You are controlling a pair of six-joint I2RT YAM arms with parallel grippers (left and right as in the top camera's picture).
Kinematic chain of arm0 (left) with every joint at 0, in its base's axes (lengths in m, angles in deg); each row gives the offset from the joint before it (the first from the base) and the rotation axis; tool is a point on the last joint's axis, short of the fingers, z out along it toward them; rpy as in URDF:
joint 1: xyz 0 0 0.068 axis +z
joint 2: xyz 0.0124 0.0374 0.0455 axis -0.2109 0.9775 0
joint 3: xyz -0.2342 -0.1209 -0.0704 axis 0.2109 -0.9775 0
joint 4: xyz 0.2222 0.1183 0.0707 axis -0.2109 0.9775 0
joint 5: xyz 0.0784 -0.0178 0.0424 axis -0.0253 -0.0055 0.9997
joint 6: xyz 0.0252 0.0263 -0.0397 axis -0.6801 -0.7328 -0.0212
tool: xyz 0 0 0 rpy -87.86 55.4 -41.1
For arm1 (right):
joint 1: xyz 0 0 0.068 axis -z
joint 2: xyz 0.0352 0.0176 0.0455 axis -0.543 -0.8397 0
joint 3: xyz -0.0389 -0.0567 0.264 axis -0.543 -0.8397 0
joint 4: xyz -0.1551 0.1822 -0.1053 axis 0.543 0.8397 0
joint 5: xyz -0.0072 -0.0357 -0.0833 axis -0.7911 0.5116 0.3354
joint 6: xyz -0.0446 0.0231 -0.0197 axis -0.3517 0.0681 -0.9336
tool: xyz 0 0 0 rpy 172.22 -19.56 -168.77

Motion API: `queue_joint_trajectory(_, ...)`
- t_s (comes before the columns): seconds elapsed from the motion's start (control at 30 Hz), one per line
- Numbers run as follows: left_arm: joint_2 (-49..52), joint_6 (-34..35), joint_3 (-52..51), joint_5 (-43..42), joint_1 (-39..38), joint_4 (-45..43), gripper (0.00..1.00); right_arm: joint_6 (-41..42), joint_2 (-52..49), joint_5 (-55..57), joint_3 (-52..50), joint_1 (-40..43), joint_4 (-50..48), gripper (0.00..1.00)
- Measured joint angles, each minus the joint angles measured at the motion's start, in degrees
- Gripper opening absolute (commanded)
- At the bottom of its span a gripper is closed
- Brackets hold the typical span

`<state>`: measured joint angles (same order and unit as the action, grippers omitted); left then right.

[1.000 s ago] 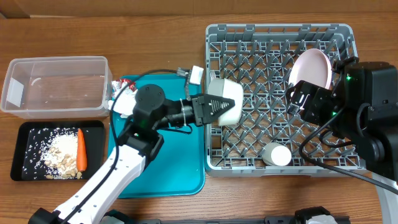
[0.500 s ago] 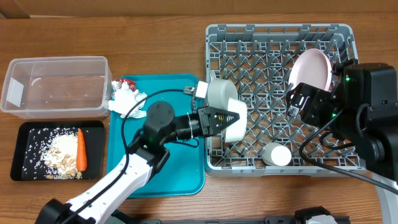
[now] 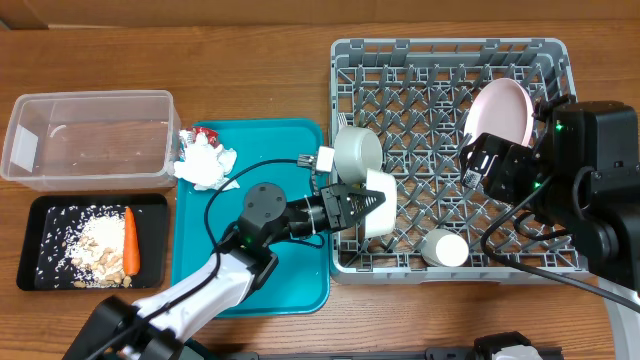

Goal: Sort waste into correct bins and load items into the dishwasher rack
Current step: 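Lower the bowl upside down into the rack's front left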

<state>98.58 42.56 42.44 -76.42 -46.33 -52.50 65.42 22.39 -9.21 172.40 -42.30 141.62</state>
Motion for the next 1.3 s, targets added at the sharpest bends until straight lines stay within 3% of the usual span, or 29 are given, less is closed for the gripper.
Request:
queue_joint_trajectory(0.33,10.97,-0.5,-0.17,0.13,-1.03,-14.03,0.04,0.0,0.0,0.02,0.0,0.0,1.07,1.0)
queue_joint_trajectory(0.53,11.8,0.39,-0.2,0.09,-2.49,-17.07,0.04,-0.02,0.0,0.02,0.0,0.0,1.07,1.0)
queue_joint_trajectory(1.03,11.82,1.36,-0.2,-4.35,-0.46,-17.03,0.04,0.02,0.0,0.0,0.0,0.0,1.09,1.0)
queue_joint_trajectory(1.3,11.39,1.33,0.11,-6.97,1.66,-11.8,0.04,0.0,0.0,0.02,0.0,0.0,1.05,1.0)
